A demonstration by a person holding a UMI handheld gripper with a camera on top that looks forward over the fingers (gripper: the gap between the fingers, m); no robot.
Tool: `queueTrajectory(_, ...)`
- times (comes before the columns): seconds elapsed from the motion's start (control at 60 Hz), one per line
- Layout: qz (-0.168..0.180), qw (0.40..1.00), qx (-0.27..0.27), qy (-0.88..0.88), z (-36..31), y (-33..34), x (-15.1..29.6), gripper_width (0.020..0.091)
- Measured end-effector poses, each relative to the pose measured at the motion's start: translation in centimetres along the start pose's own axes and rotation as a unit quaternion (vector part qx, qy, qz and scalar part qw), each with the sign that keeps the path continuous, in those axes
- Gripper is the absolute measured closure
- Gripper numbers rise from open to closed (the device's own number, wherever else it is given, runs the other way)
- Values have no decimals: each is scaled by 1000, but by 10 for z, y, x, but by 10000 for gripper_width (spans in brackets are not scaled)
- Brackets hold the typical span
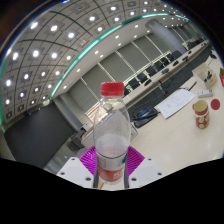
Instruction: Pour water
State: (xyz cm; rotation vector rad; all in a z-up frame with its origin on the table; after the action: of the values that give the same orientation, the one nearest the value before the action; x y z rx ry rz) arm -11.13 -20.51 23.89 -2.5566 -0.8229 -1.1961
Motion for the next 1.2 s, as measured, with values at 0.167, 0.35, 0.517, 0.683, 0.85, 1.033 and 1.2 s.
queueTrajectory(0.167,65,969,70,-226,31,-9,77,764)
queueTrajectory(0.35,128,881,109,-442,107,-16,124,765)
queueTrajectory(0.517,168,792,119,-575,166,-10,130,764)
queueTrajectory(0.683,184,732,121,-645,194,-6,122,763)
queueTrajectory(0.85,165,734,117,-648,204,-22,125,764)
queueTrajectory(1.033,106,840,91,-524,190,-22,147,765)
queueTrajectory(1.2,72,956,50,-280,184,-4,200,762)
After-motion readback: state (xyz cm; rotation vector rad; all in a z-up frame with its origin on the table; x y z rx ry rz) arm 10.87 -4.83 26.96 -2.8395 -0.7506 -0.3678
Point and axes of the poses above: the point between the fingertips, and its own axes, seen from behind it with the camera up: z to the right, x up, y backward, against the way the camera looks, the point moved 10 cm from there along y, backward, against the way the camera looks, and after that the axes turned 10 degrees about x, right-handed, at the moved point
